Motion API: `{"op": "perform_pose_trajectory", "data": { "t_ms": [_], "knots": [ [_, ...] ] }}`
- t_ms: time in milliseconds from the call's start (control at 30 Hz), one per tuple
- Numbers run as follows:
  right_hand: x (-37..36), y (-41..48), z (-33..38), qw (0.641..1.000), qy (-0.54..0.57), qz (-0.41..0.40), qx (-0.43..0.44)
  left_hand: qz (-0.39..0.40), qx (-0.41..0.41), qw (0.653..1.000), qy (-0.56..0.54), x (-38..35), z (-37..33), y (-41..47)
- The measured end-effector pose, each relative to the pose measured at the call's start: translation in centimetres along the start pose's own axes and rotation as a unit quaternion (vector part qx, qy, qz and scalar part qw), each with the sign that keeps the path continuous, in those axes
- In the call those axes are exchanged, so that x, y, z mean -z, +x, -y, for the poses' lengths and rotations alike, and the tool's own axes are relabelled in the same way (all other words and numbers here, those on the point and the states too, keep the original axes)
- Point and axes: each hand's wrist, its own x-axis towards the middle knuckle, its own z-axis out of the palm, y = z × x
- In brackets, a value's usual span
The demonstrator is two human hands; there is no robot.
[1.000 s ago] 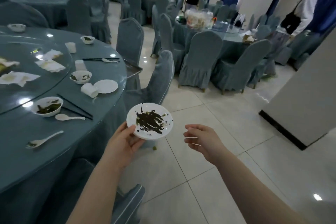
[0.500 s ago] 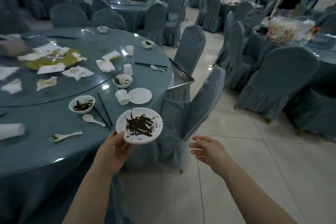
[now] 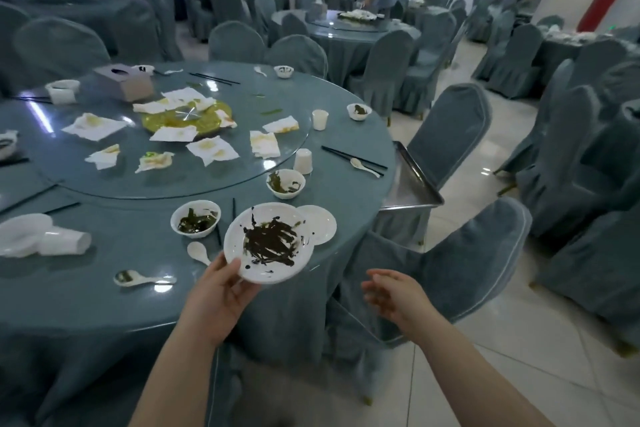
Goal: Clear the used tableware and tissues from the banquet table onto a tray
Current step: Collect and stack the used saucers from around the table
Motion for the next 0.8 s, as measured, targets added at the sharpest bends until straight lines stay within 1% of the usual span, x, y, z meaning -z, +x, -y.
{"op": "perform_pose_trajectory", "data": {
  "t_ms": [133,233,433,533,700,800],
  "knots": [
    [-1.2,4.5,3.5,0.998,-0.060,0.017,0.009,-0.023,0.013,0.999,0.021,-2.1,-0.4,4.7],
    [-2.3,8.1,5.4,0.993,-0.109,0.030,0.027,-0.012,0.006,0.999,0.043,-3.4,-1.2,7.8],
    [-2.0,13.6,6.0,0.988,-0.147,0.048,-0.005,-0.053,0.006,0.998,0.046,-5.0,-1.5,12.3],
    [-1.7,16.4,6.8,0.984,-0.171,0.055,-0.007,-0.079,0.010,0.994,0.070,-5.2,-1.2,13.6],
    [-3.3,21.0,8.0,0.973,-0.195,0.124,-0.024,-0.131,0.024,0.987,0.094,-6.9,0.0,15.8],
    [-4.9,22.8,8.0,0.960,-0.210,0.177,-0.057,-0.138,0.050,0.981,0.127,-8.1,1.1,16.6]
  ]
}}
